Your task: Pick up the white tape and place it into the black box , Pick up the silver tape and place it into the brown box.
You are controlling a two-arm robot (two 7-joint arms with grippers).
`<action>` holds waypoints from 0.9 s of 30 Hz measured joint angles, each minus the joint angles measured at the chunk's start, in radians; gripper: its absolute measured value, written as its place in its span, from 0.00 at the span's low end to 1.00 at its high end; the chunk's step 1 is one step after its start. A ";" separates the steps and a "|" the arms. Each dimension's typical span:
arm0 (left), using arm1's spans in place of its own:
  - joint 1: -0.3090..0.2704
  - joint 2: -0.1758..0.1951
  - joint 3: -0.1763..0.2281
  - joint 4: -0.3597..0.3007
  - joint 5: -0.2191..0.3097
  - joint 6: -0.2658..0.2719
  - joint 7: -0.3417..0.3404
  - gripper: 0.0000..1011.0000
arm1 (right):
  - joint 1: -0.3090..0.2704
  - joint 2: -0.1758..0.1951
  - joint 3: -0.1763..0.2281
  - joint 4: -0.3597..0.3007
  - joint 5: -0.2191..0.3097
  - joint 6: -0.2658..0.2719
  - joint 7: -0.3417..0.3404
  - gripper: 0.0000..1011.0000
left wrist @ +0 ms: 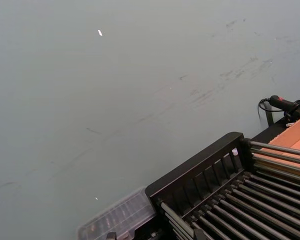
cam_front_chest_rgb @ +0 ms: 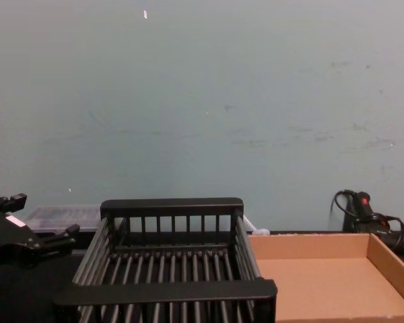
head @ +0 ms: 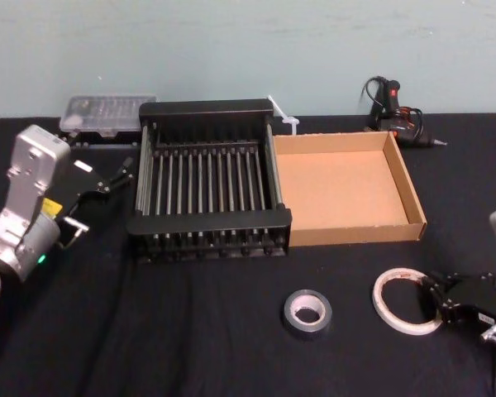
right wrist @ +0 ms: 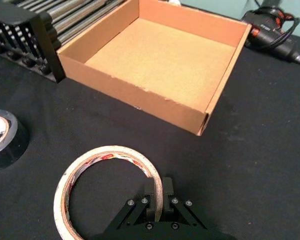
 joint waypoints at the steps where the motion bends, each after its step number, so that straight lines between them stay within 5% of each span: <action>1: 0.000 0.000 0.000 0.000 0.000 0.000 0.000 0.99 | -0.004 0.000 0.007 -0.005 0.002 -0.002 0.002 0.09; 15: 0.000 0.000 0.000 0.000 0.000 0.000 0.000 0.99 | -0.004 -0.012 0.069 -0.068 0.030 -0.018 0.001 0.09; 27: 0.000 0.000 0.000 0.000 0.000 0.000 0.000 0.99 | 0.130 -0.056 0.009 -0.030 -0.011 -0.009 -0.006 0.09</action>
